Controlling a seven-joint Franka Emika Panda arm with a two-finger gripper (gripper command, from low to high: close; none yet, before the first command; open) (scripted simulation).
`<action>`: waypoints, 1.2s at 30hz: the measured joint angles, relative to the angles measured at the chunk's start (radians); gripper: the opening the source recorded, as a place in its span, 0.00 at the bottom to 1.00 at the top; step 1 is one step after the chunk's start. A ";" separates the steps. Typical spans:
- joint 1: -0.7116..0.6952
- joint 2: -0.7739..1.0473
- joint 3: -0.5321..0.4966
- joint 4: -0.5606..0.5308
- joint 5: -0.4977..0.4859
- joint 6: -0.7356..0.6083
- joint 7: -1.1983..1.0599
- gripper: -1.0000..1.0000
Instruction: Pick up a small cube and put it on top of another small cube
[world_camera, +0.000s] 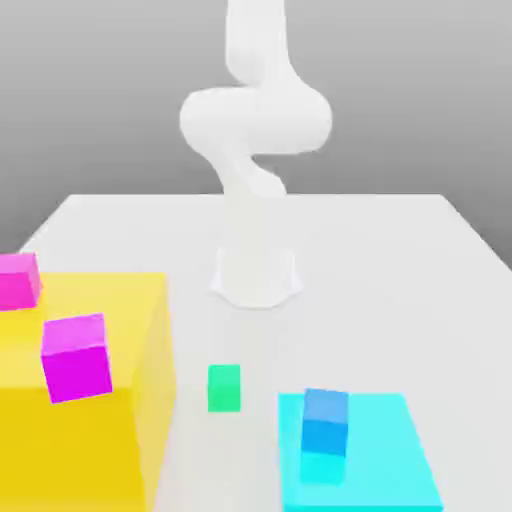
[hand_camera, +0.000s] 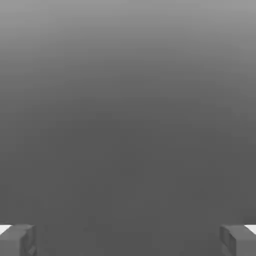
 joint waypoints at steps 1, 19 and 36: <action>0.016 0.022 -0.025 -0.021 -0.009 0.019 -0.049 0.50; 0.227 0.400 -0.350 -0.377 -0.097 0.335 -0.908 0.50; 0.346 0.692 -0.514 -0.616 -0.107 0.576 -1.575 0.50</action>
